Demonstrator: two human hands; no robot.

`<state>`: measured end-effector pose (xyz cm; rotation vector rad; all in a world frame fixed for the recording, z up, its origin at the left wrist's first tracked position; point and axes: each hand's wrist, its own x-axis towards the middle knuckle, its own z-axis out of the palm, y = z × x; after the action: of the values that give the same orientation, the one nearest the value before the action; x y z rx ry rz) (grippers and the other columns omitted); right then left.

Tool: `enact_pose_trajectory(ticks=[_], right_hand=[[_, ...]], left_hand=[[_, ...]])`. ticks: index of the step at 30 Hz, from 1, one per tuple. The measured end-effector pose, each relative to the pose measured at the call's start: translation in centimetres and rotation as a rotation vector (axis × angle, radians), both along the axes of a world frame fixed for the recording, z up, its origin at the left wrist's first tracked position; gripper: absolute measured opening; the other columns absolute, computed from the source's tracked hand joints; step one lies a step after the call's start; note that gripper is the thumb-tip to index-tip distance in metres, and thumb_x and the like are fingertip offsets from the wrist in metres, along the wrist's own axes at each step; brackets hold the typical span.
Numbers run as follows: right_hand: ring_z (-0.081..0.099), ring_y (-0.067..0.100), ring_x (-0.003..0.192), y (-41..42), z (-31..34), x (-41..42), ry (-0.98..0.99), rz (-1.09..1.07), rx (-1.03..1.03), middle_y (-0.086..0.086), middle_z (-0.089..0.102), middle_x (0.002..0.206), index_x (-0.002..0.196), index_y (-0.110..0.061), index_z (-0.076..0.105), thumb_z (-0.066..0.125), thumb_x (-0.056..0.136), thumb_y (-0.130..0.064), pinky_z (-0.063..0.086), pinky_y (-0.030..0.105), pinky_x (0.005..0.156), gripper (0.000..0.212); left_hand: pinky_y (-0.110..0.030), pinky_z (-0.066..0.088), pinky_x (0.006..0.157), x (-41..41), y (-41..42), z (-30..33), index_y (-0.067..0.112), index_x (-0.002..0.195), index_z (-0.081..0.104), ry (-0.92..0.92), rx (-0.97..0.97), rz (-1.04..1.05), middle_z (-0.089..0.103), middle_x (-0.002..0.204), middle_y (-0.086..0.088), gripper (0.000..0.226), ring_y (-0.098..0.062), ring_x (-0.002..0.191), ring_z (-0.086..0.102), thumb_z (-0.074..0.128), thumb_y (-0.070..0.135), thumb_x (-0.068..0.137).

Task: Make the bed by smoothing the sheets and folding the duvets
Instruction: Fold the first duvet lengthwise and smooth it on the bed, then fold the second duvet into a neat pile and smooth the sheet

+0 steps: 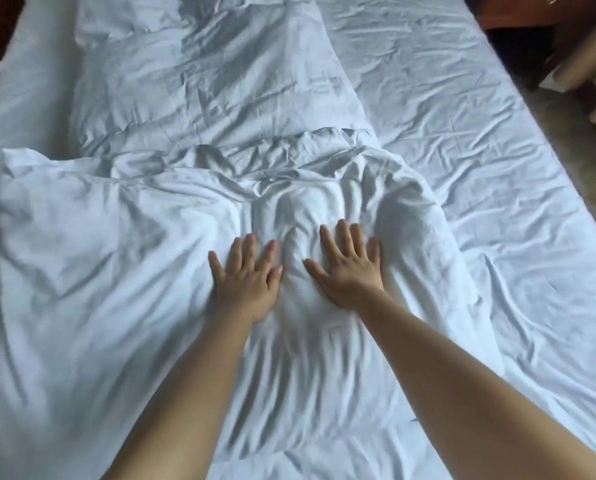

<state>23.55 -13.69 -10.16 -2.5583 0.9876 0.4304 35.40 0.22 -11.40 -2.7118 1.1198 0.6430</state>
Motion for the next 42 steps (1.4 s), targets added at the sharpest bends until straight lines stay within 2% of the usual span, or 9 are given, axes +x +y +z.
enact_pose_trajectory(ticks=[5,9,12,14,17,20,22,31,42], right_hand=[[-0.02,0.017,0.146,7.6,1.3,-6.6,0.013,0.009,0.004,0.001,-0.018,0.16,0.151,-0.039,-0.008,0.018,0.09,-0.069,-0.012,0.048,0.117,0.072],[-0.023,0.017,0.145,13.3,1.7,-11.8,0.059,-0.003,-0.004,0.0,-0.02,0.159,0.15,-0.04,-0.01,0.003,0.082,-0.072,-0.016,0.046,0.116,0.076],[-0.023,0.021,0.145,17.0,3.0,-14.4,0.112,0.023,0.015,0.002,-0.021,0.159,0.151,-0.037,-0.01,0.017,0.093,-0.066,-0.016,0.048,0.115,0.07],[-0.02,0.023,0.146,18.4,4.6,-15.1,0.122,0.052,0.039,0.003,-0.019,0.159,0.151,-0.037,-0.009,0.026,0.095,-0.063,-0.011,0.05,0.116,0.071],[-0.012,0.021,0.148,19.7,7.8,-15.5,0.063,0.054,0.067,0.0,-0.012,0.161,0.151,-0.038,-0.007,0.029,0.095,-0.062,-0.006,0.051,0.118,0.071],[-0.003,0.021,0.149,21.7,11.5,-16.1,-0.015,0.025,0.099,-0.001,0.001,0.162,0.153,-0.033,0.002,0.034,0.097,-0.055,0.0,0.049,0.118,0.069],[0.002,0.021,0.148,23.2,14.0,-16.3,-0.049,0.049,0.114,0.001,0.006,0.161,0.153,-0.029,0.008,0.039,0.097,-0.05,0.005,0.048,0.119,0.068],[0.026,0.024,0.142,28.5,23.8,-14.3,-0.151,0.212,0.069,0.006,0.031,0.152,0.15,-0.022,0.025,0.047,0.095,-0.046,0.027,0.04,0.113,0.064],[0.041,0.027,0.131,44.7,28.5,-7.6,-0.083,0.273,-0.076,0.009,0.045,0.142,0.148,-0.022,0.03,0.048,0.095,-0.041,0.037,0.035,0.103,0.059]], left_hand=[[-0.058,-0.012,0.113,-4.2,7.7,1.2,0.039,0.148,-0.016,-0.048,0.005,-0.054,-0.016,0.16,0.002,0.059,-0.017,0.146,-0.017,-0.008,0.054,0.091],[-0.059,-0.017,0.107,-7.5,13.0,1.4,0.038,0.145,-0.016,-0.089,0.038,-0.11,-0.009,0.161,0.002,0.073,-0.018,0.147,-0.011,-0.021,0.056,0.074],[-0.062,-0.009,0.108,-9.6,16.8,3.1,0.043,0.15,0.012,-0.096,0.054,-0.146,0.007,0.161,0.001,0.08,-0.021,0.148,0.006,-0.014,0.058,0.076],[-0.062,-0.014,0.105,-10.5,19.0,4.4,0.042,0.15,-0.001,-0.071,0.117,-0.168,-0.009,0.161,0.003,0.081,-0.021,0.148,-0.008,-0.019,0.059,0.074],[-0.061,-0.005,0.111,-11.8,21.8,8.2,0.038,0.151,-0.001,0.028,0.114,-0.033,-0.013,0.16,0.004,0.056,-0.021,0.147,-0.013,0.009,0.054,0.098],[-0.048,0.015,0.117,-13.8,24.1,13.1,0.029,0.152,0.017,0.138,-0.145,0.166,0.008,0.161,0.003,0.051,-0.016,0.147,0.007,0.029,0.036,0.102],[-0.04,0.023,0.115,-14.8,25.3,16.3,0.024,0.15,0.026,0.103,-0.242,0.165,0.018,0.159,0.001,0.051,-0.015,0.146,0.017,0.035,0.027,0.1],[-0.034,0.025,0.113,-13.6,34.4,26.1,0.023,0.146,0.035,-0.159,-0.163,0.095,0.03,0.154,0.006,0.049,-0.013,0.143,0.022,0.038,0.024,0.097],[-0.031,0.042,0.099,-7.8,49.0,31.2,0.023,0.135,0.05,-0.074,-0.256,0.051,0.046,0.144,0.002,0.039,-0.022,0.13,0.043,0.039,0.025,0.097]])
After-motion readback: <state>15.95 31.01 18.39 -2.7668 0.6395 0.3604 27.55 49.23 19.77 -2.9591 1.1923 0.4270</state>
